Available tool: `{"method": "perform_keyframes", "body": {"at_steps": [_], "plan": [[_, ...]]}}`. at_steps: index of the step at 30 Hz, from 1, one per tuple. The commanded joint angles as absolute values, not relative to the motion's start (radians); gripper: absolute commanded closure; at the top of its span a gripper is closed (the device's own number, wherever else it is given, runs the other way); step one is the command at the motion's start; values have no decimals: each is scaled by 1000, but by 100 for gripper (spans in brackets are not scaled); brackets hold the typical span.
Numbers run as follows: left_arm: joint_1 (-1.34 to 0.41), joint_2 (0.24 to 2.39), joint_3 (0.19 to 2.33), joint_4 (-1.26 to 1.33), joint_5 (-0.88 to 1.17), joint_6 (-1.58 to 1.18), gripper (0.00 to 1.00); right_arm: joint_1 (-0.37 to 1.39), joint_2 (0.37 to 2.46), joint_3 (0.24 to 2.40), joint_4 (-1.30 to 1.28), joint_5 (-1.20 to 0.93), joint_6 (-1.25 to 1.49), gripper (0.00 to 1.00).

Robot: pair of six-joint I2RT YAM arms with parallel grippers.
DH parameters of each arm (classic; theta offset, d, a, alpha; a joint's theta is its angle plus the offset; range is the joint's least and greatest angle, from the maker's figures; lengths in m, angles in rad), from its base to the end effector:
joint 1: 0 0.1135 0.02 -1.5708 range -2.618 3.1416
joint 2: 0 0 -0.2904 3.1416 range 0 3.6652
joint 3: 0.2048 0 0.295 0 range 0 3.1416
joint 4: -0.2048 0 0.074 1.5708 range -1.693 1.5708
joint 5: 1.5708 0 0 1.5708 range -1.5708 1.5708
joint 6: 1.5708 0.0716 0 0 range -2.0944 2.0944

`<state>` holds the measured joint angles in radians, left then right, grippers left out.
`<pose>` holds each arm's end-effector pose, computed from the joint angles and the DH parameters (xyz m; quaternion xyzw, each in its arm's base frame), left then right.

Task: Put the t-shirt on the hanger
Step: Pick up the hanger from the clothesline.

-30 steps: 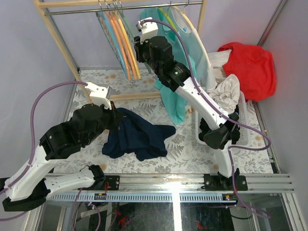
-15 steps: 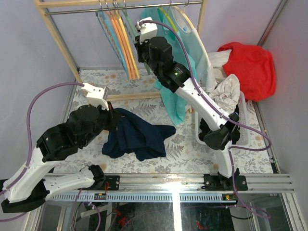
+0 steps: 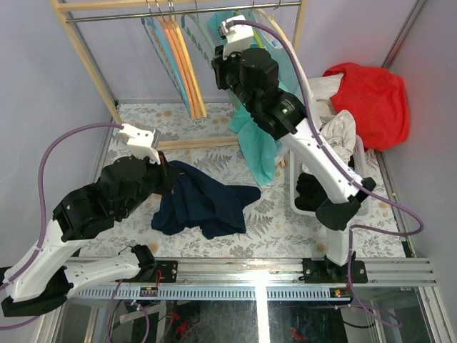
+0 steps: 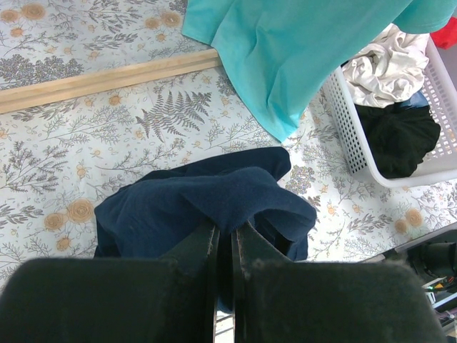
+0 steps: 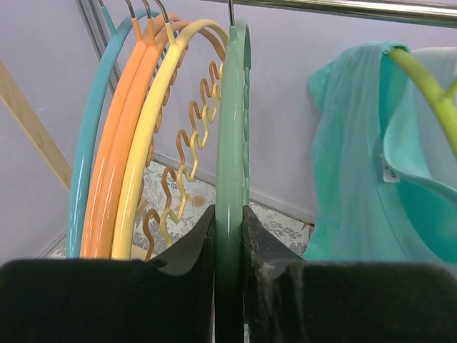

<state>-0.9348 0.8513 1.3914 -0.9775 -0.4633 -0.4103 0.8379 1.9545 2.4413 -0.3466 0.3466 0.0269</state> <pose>0.1270 -0.1182 0.4734 0.0939 0.8250 -0.1740 0.5294 0.3498 0.3523 0.5907 -0.1352 0.6450 0.2089 0.7225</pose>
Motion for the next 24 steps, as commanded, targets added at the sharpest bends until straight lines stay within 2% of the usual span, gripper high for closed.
{"method": "perform_keyframes", "body": {"at_steps": [1,9,24], "plan": [[-930,836,1409,-942,-466,-402,100,846,1805,2348,-220,348,31,100],[-930,851,1432,-954,-466,-391,100,846,1850,2490,-329,346,27,100],[-930,870,1425,-955,-459,-399,100,847,1430,1996,-368,309,106,100]]}}
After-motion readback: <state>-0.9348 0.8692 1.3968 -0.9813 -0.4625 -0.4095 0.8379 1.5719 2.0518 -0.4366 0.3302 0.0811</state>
